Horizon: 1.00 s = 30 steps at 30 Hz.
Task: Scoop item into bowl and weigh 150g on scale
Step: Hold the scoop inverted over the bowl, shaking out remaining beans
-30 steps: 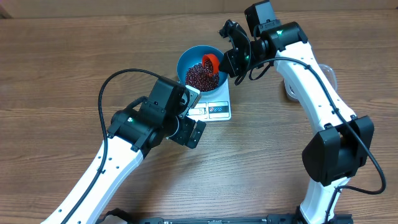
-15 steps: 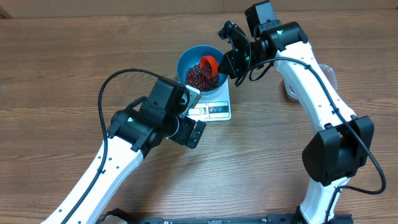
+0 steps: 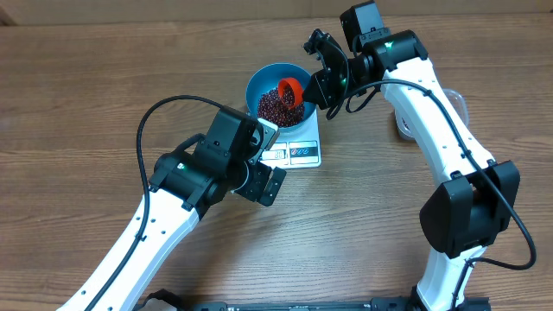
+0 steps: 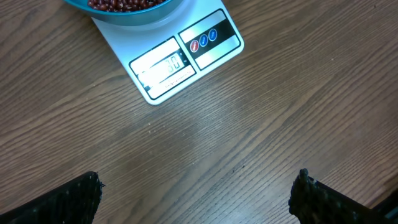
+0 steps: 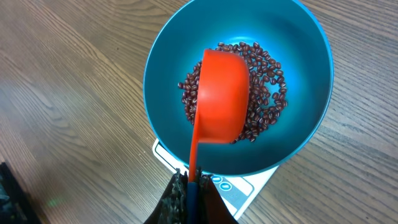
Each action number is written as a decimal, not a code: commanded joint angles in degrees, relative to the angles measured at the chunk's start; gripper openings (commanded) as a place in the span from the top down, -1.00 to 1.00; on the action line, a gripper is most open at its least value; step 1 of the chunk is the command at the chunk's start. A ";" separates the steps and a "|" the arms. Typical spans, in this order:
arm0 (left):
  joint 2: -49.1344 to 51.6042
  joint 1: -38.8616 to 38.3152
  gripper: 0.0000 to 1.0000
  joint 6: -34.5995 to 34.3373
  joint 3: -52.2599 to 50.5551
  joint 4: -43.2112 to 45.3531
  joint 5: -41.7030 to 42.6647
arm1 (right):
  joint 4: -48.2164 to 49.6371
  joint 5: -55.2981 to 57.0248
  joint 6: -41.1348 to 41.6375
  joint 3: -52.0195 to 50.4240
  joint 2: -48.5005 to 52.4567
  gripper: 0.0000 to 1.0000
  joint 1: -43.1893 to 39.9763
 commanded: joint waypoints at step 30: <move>-0.17 -0.28 -0.99 0.04 0.15 0.09 0.76 | 0.48 7.67 8.37 1.73 -0.04 0.93 0.96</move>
